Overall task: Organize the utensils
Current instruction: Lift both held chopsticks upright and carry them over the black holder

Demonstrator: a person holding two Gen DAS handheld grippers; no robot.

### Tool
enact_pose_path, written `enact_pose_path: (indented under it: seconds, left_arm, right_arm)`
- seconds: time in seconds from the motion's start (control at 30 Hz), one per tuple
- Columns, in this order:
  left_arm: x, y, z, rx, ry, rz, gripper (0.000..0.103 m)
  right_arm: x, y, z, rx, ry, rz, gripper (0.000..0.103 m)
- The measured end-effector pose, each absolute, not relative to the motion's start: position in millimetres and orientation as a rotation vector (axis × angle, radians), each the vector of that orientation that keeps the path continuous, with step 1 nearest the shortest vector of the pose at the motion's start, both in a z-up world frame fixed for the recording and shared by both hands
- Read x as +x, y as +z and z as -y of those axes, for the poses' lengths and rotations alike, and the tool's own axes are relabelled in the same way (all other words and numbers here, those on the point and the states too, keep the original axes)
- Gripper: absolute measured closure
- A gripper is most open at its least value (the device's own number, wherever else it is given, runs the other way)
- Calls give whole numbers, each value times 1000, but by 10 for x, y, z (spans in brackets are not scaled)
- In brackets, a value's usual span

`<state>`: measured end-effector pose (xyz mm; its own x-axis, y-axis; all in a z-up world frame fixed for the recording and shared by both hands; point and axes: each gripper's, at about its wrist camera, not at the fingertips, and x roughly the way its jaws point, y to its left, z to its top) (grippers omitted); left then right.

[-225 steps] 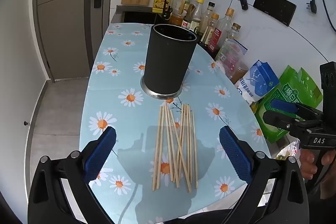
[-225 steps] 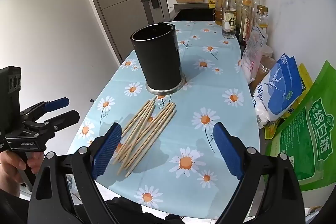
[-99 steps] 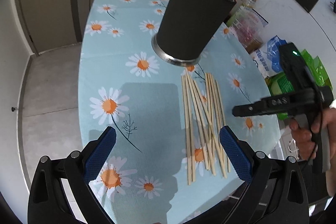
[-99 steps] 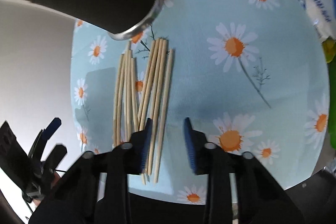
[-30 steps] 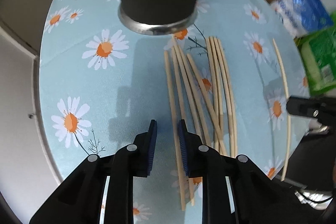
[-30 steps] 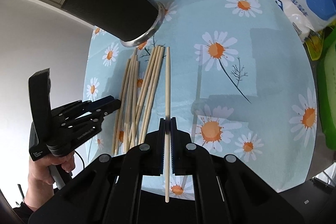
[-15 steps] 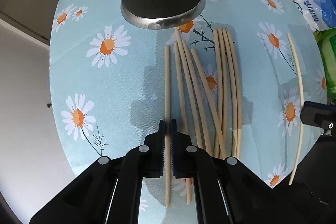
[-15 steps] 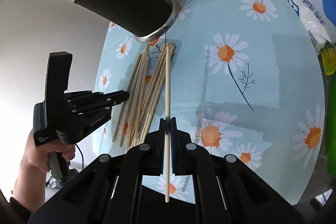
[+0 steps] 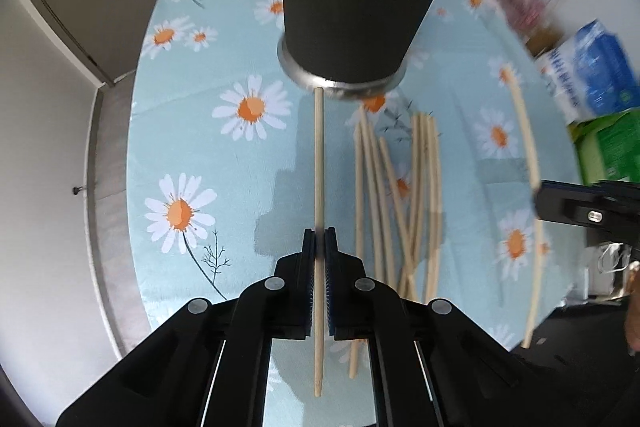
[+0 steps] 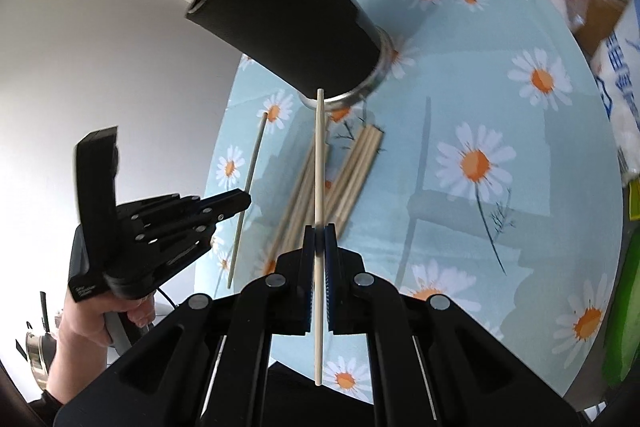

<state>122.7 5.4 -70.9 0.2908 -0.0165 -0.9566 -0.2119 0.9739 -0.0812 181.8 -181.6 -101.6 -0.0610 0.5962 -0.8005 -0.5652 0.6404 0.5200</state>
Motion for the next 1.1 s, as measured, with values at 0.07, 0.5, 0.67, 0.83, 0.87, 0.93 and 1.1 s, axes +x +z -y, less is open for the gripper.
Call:
enact_pose_path:
  seconds: [0.07, 0.5, 0.67, 0.83, 0.87, 0.93, 1.1]
  left_arm:
    - [1133, -560, -114, -234, 103, -1217, 99]
    - [1091, 274, -406, -309, -101, -825, 99]
    - [1221, 547, -564, -322, -144, -670, 99]
    - [1318, 820, -684, -314, -185, -506, 99]
    - [1347, 871, -714, -317, -204, -466, 99]
    - [1394, 945, -727, -300, -207, -413, 99]
    - [1501, 1033, -818, -307, -224, -297, 99]
  right_arm:
    - [1785, -970, 1789, 22, 956, -1306, 97]
    - [1639, -189, 1481, 24, 1033, -953, 97]
    - [1712, 115, 1313, 10, 1029, -797, 97]
    - [1726, 429, 1241, 18, 1029, -629, 97]
    - [1740, 469, 1214, 17, 1030, -596, 97]
    - [1767, 534, 1165, 20, 1027, -556, 97]
    - [1912, 639, 1085, 44, 1021, -469, 97]
